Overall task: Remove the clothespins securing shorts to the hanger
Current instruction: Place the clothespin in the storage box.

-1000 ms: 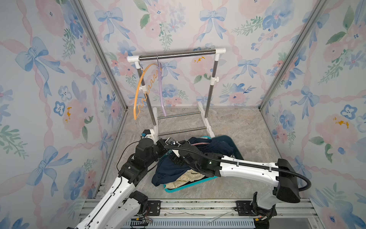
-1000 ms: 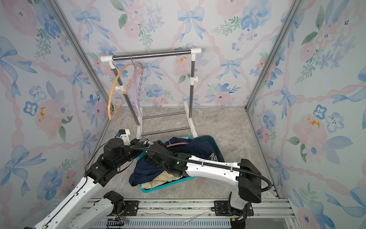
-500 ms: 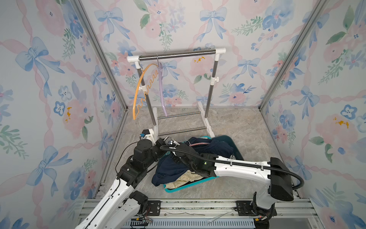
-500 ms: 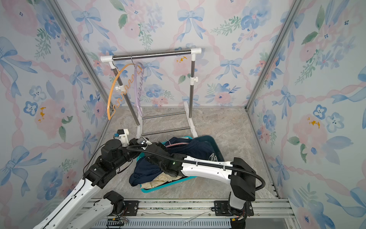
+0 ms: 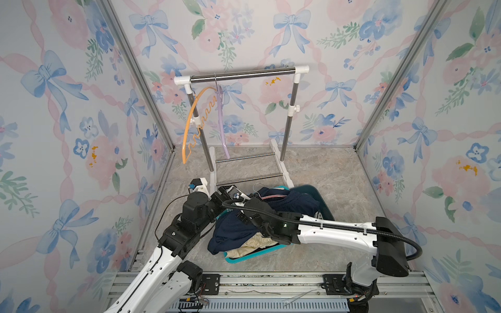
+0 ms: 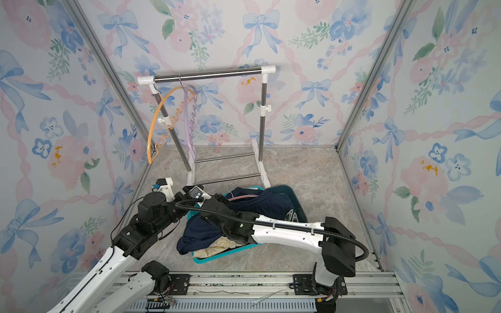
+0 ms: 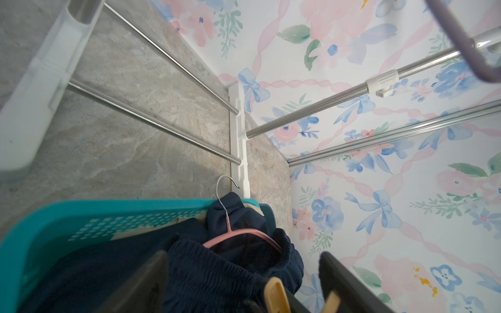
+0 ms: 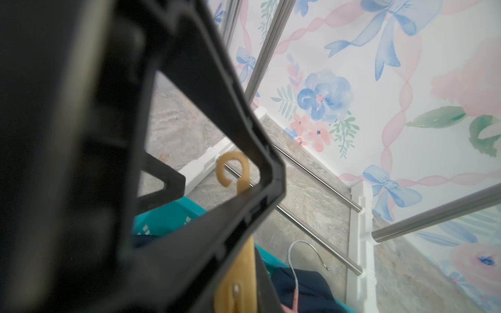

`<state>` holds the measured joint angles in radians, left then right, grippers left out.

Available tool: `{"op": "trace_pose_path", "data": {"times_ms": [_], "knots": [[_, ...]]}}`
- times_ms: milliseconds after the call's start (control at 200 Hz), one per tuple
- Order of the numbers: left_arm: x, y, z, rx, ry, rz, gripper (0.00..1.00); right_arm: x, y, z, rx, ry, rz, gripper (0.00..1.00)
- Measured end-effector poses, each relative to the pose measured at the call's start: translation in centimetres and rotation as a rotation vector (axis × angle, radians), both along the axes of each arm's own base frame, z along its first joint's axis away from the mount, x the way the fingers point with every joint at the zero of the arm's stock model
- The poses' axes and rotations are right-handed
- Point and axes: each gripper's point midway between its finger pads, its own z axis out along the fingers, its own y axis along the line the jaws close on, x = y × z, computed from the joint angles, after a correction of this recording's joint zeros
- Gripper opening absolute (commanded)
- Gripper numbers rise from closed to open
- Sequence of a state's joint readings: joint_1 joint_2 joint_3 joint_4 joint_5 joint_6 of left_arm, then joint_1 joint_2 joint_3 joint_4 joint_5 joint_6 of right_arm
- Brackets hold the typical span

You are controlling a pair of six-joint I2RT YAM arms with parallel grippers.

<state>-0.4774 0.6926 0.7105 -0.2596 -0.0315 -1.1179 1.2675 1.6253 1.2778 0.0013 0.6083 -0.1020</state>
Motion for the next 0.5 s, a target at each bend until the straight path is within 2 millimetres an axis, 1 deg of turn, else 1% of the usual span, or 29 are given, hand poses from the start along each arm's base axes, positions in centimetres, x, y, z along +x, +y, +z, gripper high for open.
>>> {"op": "trace_pose_path", "data": {"times_ms": [55, 115, 200, 305, 405, 500], "knots": [[0.1, 0.7, 1.2, 0.02, -0.042, 0.023, 0.98, -0.3, -0.5, 0.2, 0.004, 0.002, 0.0, 0.12], [0.0, 1.6, 3.1, 0.033, -0.103, 0.056, 0.98, -0.5, -1.3, 0.0, -0.007, 0.009, -0.01, 0.12], [-0.2, 2.7, 5.9, 0.047, -0.192, 0.094, 0.98, -0.7, -2.7, -1.2, -0.04, 0.031, -0.033, 0.12], [-0.5, 3.4, 8.4, 0.09, -0.275, 0.113, 0.98, -0.7, -5.0, -2.5, -0.063, 0.072, -0.073, 0.12], [-0.5, 3.7, 9.4, 0.148, -0.32, 0.114, 0.98, -0.6, -8.0, -2.6, -0.047, 0.116, -0.129, 0.12], [-0.5, 3.7, 9.5, 0.201, -0.343, 0.103, 0.98, 0.2, -11.8, -1.4, 0.008, 0.155, -0.223, 0.12]]}}
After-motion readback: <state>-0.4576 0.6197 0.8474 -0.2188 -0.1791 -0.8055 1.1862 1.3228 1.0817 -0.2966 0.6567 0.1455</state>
